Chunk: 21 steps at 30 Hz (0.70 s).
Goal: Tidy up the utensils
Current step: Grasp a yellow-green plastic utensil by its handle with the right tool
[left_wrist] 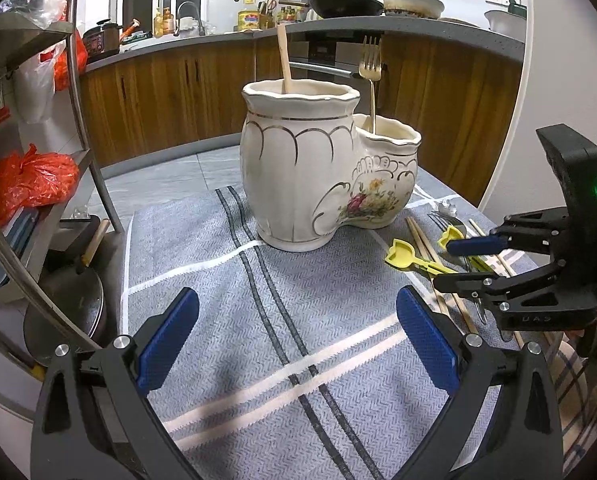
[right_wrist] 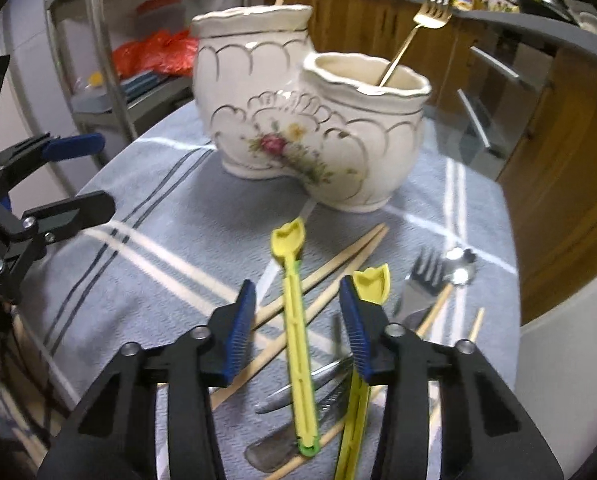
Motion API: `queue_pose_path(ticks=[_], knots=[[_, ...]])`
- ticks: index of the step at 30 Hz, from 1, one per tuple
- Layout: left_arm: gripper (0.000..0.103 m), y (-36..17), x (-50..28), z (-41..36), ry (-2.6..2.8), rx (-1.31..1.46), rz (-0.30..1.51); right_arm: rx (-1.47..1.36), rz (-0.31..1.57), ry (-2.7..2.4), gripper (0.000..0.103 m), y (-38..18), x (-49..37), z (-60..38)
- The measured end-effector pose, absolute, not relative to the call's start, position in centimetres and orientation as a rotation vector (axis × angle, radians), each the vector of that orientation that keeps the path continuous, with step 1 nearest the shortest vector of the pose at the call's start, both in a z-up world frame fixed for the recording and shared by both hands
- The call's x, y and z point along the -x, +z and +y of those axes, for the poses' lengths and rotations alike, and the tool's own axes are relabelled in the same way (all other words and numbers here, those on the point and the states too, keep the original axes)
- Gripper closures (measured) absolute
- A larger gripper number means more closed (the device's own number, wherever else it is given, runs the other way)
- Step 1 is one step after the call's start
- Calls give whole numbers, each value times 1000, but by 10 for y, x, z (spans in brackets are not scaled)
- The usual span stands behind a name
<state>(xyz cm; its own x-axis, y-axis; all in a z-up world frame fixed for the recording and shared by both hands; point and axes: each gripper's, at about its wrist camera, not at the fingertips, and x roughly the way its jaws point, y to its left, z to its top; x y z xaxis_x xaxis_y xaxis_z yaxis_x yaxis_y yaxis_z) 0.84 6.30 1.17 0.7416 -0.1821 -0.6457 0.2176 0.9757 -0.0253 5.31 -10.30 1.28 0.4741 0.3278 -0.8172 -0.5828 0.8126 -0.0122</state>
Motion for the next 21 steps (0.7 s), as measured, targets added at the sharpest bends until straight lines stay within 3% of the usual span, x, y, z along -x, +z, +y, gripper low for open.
queue_pose_path(ticks=[6,8,21], knots=[[6,16,-9,54,-234,-81,701,278,978,607,80,10,-62,-107],[6,17,-10,50,-238,-85,705,269,985,612,92,9,-65,-107],[6,6,-22,-4,-266,-135,811,51,827,549,92,50,-58,-176]])
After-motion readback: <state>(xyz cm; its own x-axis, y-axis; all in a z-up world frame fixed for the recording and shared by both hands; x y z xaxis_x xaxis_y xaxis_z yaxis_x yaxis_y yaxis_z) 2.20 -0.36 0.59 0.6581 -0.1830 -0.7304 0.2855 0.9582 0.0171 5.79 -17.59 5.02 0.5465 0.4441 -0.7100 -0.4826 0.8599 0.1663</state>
